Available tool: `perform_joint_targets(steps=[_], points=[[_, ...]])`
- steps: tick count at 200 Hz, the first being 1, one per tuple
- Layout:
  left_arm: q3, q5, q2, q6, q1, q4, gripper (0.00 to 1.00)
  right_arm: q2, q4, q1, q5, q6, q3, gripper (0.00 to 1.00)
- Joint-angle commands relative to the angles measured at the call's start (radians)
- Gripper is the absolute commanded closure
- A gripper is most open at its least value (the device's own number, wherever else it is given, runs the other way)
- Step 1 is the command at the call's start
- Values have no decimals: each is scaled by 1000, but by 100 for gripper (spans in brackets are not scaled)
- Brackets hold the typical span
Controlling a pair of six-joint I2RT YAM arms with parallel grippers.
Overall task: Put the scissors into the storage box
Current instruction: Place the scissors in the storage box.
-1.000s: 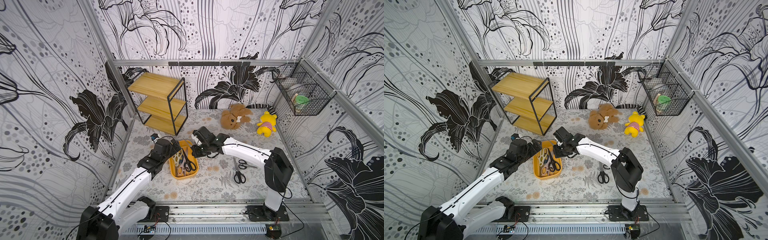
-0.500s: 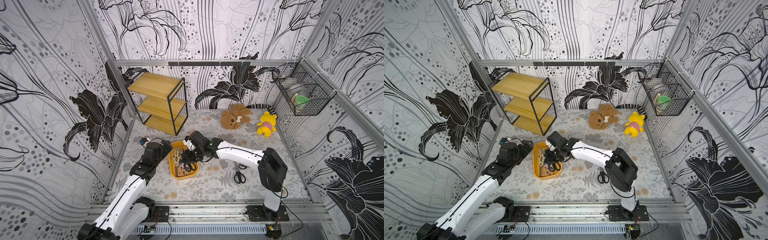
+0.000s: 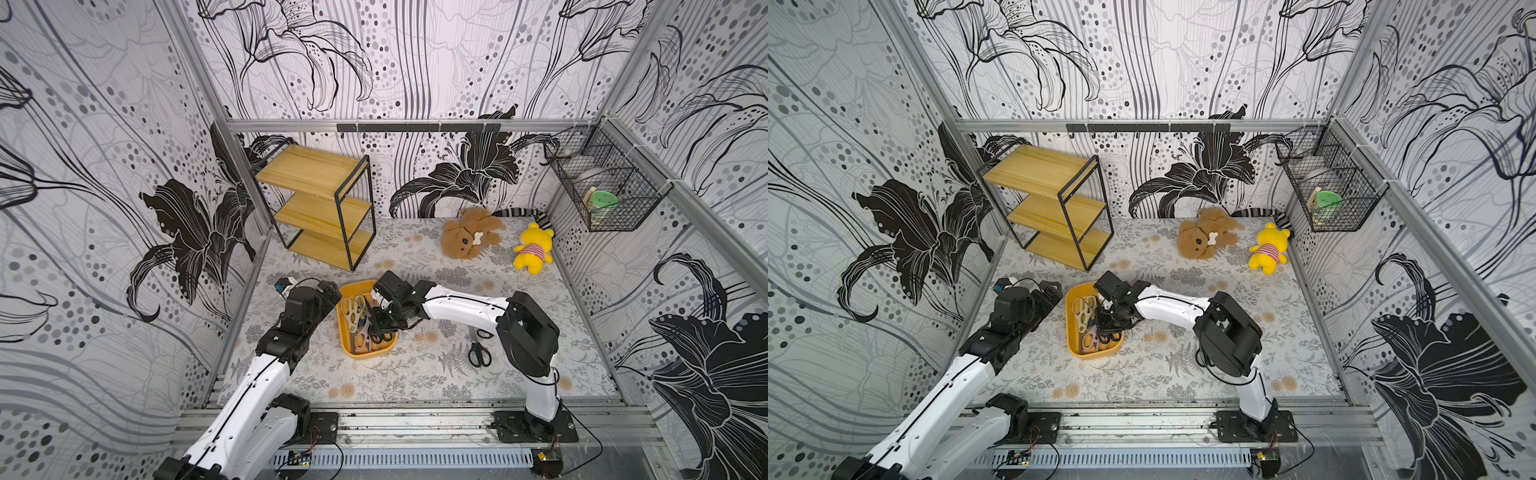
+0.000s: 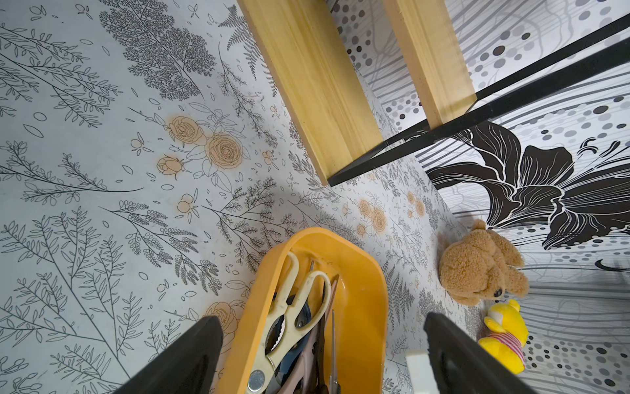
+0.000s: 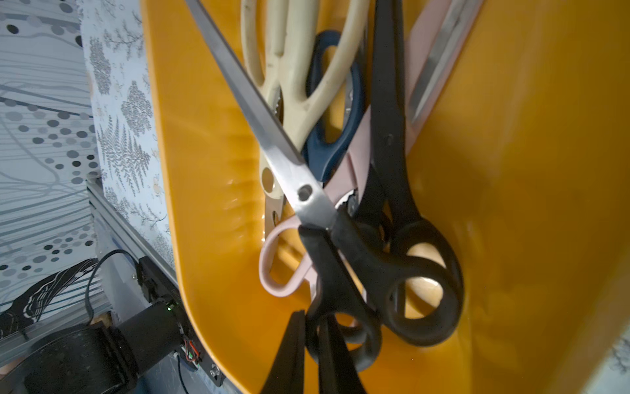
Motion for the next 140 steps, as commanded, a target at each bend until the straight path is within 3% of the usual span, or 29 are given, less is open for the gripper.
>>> perform_joint_targets(steps=[1, 56, 140], points=[[-3, -6, 2, -3, 4, 11, 3, 37, -29, 3, 23, 9, 24, 95], [-15, -6, -10, -3, 6, 9, 3, 39, -27, 3, 29, -7, 39, 75], [-3, -1, -14, 3, 6, -3, 3, -6, -90, 3, 137, -59, 93, 59]])
